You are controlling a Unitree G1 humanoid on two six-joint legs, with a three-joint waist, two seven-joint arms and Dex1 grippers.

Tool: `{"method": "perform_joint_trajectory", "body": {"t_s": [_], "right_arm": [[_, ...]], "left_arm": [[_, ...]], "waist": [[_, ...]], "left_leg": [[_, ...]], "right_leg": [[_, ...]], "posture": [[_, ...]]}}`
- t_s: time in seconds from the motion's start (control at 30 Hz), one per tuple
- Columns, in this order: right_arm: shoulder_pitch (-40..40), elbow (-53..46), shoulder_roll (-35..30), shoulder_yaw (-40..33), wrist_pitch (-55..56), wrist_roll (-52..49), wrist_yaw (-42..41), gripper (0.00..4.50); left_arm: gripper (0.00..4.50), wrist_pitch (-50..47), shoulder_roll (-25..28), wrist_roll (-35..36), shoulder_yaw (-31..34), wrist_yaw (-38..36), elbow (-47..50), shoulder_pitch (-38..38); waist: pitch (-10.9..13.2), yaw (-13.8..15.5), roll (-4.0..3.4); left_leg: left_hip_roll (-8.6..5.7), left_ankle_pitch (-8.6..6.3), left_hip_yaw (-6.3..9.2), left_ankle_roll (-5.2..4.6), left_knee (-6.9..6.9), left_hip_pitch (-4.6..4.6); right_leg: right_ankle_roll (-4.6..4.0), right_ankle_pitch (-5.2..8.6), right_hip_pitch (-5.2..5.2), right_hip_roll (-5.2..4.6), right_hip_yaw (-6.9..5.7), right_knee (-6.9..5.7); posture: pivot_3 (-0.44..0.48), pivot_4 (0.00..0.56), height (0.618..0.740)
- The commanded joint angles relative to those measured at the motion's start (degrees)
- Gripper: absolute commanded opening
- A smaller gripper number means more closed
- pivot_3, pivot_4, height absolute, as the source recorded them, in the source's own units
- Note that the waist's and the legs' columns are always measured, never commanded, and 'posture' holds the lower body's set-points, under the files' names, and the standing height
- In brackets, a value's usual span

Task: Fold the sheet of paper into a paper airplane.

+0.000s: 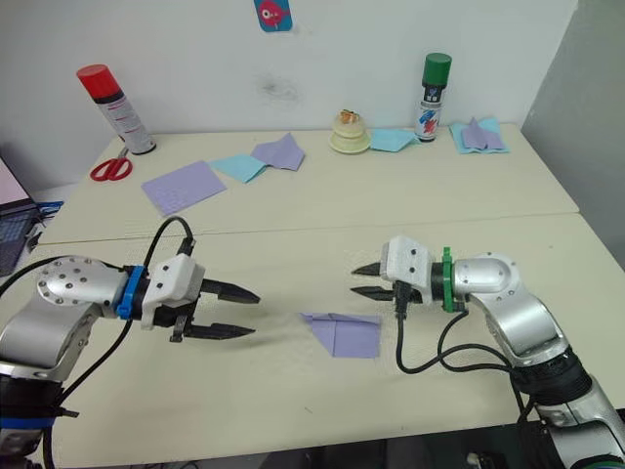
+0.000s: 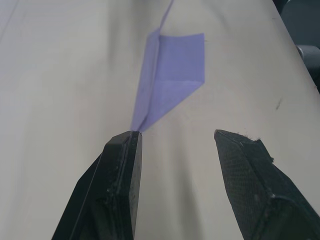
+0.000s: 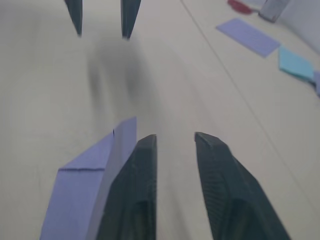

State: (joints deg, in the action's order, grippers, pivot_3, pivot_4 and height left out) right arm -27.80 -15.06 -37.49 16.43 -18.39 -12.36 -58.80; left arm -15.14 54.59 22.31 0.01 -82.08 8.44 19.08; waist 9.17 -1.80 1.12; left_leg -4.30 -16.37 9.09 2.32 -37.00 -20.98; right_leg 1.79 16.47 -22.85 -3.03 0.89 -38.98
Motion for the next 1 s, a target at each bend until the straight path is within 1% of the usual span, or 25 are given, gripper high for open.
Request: {"method": "perform_joint_trajectory", "body": {"t_s": [0.03,0.13,0.27,0.5,0.57,0.63,0.7,0.77,0.87,0.93,1.0], "right_arm": [[-0.04,-0.91,0.46,1.54,-0.02,1.25,-0.52,0.04],[0.77,-0.59,0.70,3.46,0.21,2.35,-1.00,0.04],[2.74,-0.94,1.95,6.85,0.26,3.86,-1.30,0.04],[4.73,0.51,3.09,9.65,1.13,6.34,-1.34,0.04],[5.14,1.93,3.70,10.31,1.65,7.34,-0.83,0.04],[5.42,3.33,4.26,10.72,2.00,8.17,-0.64,0.04],[5.68,4.78,4.67,11.14,2.91,9.19,-0.49,0.04],[6.13,5.59,4.94,11.30,3.58,9.92,-0.48,0.04],[6.59,5.67,5.11,11.22,3.79,10.27,-0.55,0.00],[6.77,5.54,5.16,11.16,3.72,10.34,-0.52,0.00],[6.93,5.36,5.16,11.19,3.60,10.42,-0.47,0.00]], "left_arm": [[2.61,-3.76,2.06,1.81,-0.26,-1.10,2.67,1.15],[2.61,-5.87,2.67,2.30,-1.03,-1.75,3.92,1.37],[2.61,-7.32,1.12,2.44,-2.62,-0.65,4.91,2.78],[2.61,-6.84,-0.75,1.88,-4.55,-0.66,4.08,4.15],[2.61,-4.80,-2.58,0.35,-5.98,0.30,3.35,4.45],[2.61,-3.97,-4.60,-2.98,-8.47,3.10,2.00,5.18],[2.61,-3.57,-7.58,-4.13,-9.60,5.64,0.38,5.73],[2.61,-0.57,-10.20,-5.92,-10.93,6.73,-1.75,5.74],[2.00,6.83,-12.14,-9.47,-13.26,5.88,-6.20,5.55],[1.38,10.98,-13.15,-11.02,-14.23,5.63,-9.14,5.68],[0.75,15.07,-15.26,-13.15,-15.34,7.11,-13.18,6.54]], "waist": [[0.00,-0.08,-0.01],[0.00,-0.16,-0.01],[0.01,-0.03,0.00],[0.00,-0.03,0.00],[0.00,-0.02,0.00],[0.00,0.02,0.00],[0.00,0.06,0.00],[0.00,0.08,0.00],[0.00,-0.05,0.00],[0.00,-0.06,0.00],[-0.01,0.10,0.00]], "left_leg": [[0.00,0.00,-0.02,0.00,0.00,0.00],[0.01,0.00,-0.03,0.00,0.01,0.00],[0.01,0.00,0.00,0.01,0.00,-0.01],[0.00,0.01,0.00,0.01,-0.02,0.00],[0.00,0.01,0.00,0.02,-0.02,0.00],[-0.01,0.01,-0.01,0.02,-0.03,0.00],[-0.01,0.01,0.00,0.03,-0.03,0.00],[-0.02,0.02,0.01,0.04,-0.05,0.00],[-0.01,0.12,-0.02,0.22,-0.04,0.01],[0.00,0.13,-0.02,0.23,-0.03,0.02],[-0.01,0.13,0.00,0.23,-0.03,0.02]], "right_leg": [[0.00,0.00,-0.01,0.00,0.01,0.00],[0.00,0.00,-0.03,0.00,0.02,-0.02],[0.00,0.00,-0.01,0.00,-0.01,-0.01],[0.00,0.00,0.00,0.00,-0.01,-0.02],[0.00,0.00,0.00,0.01,-0.01,-0.02],[0.00,0.00,0.00,0.00,0.00,-0.02],[0.00,0.00,0.01,0.01,0.00,-0.03],[0.00,0.00,0.02,0.00,-0.01,-0.03],[0.00,0.00,0.00,0.01,0.01,-0.03],[0.00,0.00,-0.01,0.01,0.01,-0.03],[0.00,0.00,0.01,0.00,0.00,-0.02]], "posture": [[0.000,0.150,0.740],[0.000,0.150,0.740],[0.000,0.150,0.740],[0.000,0.150,0.740],[0.000,0.150,0.740],[0.000,0.150,0.740],[0.000,0.150,0.740],[0.000,0.150,0.740],[0.000,0.150,0.740],[0.000,0.150,0.740],[0.000,0.150,0.740]]}}
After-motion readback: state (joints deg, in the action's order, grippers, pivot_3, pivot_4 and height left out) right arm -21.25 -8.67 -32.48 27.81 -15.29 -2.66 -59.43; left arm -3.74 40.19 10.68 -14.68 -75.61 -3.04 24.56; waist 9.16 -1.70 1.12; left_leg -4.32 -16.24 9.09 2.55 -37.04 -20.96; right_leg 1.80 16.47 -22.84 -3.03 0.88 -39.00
